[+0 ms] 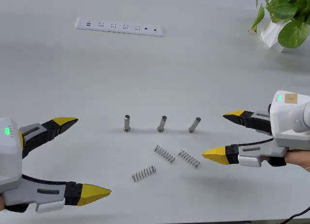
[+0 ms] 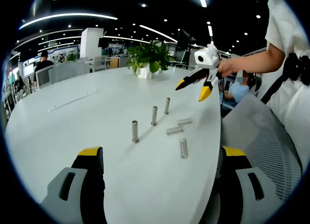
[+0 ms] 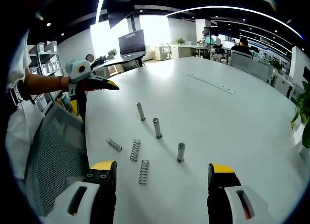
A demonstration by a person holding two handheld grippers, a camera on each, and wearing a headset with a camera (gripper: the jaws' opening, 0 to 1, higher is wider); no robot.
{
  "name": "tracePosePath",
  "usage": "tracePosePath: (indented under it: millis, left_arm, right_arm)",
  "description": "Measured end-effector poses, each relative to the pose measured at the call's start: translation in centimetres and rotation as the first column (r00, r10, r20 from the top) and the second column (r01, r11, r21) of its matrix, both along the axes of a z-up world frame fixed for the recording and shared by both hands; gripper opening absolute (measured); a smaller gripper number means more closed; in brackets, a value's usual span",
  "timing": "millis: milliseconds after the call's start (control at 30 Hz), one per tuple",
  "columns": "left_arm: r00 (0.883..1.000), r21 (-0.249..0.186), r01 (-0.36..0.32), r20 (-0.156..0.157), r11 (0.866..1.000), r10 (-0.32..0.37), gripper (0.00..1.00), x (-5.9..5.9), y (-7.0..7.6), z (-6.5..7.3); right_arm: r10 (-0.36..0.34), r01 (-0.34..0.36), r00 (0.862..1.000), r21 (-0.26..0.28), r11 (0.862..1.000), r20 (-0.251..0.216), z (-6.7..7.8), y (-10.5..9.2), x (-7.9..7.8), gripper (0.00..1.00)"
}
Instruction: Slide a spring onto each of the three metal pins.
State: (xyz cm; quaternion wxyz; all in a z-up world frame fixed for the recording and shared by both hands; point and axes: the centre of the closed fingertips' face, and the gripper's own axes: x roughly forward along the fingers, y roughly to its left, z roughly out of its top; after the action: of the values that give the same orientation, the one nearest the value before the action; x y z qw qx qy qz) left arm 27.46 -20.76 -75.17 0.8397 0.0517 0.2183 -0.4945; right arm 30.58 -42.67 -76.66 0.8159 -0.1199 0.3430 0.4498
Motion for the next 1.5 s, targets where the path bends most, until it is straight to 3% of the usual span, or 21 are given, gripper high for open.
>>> tracePosePath:
  millis: [300, 533, 667, 733, 867, 967, 1267, 1500]
  left_arm:
    - [1.0, 0.034, 0.006, -0.009, 0.999, -0.005, 0.96, -0.4, -0.2, -0.2]
    - [1.0, 0.108, 0.026, -0.02, 0.994, -0.024, 0.93, -0.9, -0.6, -1.0]
    - [0.999, 0.141, 0.036, -0.046, 0.989, -0.03, 0.86, -1.1, -1.1, -1.3]
    - [0.996, 0.154, 0.04, -0.085, 0.987, -0.027, 0.83, -1.4, -1.4, -1.7]
    - [0.994, 0.183, 0.05, -0.109, 0.982, -0.031, 0.77, -1.7, -2.2, -2.3]
    - [0.988, 0.2, 0.073, -0.149, 0.977, -0.044, 0.7, -2.3, -2.9, -2.8]
    - [0.979, 0.296, 0.103, -0.197, 0.949, -0.045, 0.48, -2.9, -4.3, -4.9]
    - [0.973, 0.329, 0.119, -0.227, 0.937, -0.044, 0.38, -3.0, -5.6, -5.8]
  right_arm:
    - [0.026, -0.027, 0.999, 0.056, 0.998, 0.028, -0.2, 0.0, -1.6, 0.9]
    - [0.036, -0.038, 0.999, 0.078, 0.996, 0.028, -0.9, 0.0, -2.8, 0.94]
    - [0.031, -0.034, 0.999, 0.08, 0.996, 0.033, -0.9, -0.1, -3.0, 0.93]
    - [0.028, -0.031, 0.999, 0.074, 0.997, 0.039, -1.0, -0.3, -3.0, 0.92]
    - [0.021, -0.025, 0.999, 0.087, 0.996, 0.046, -0.9, -0.2, -3.1, 0.92]
    - [0.022, -0.027, 0.998, 0.099, 0.995, 0.051, -0.8, -0.2, -3.3, 0.92]
    - [0.026, -0.033, 0.998, 0.119, 0.992, 0.06, -0.9, -0.5, -3.9, 0.97]
    - [0.03, -0.038, 0.998, 0.123, 0.992, 0.063, -1.0, -1.1, -4.2, 0.96]
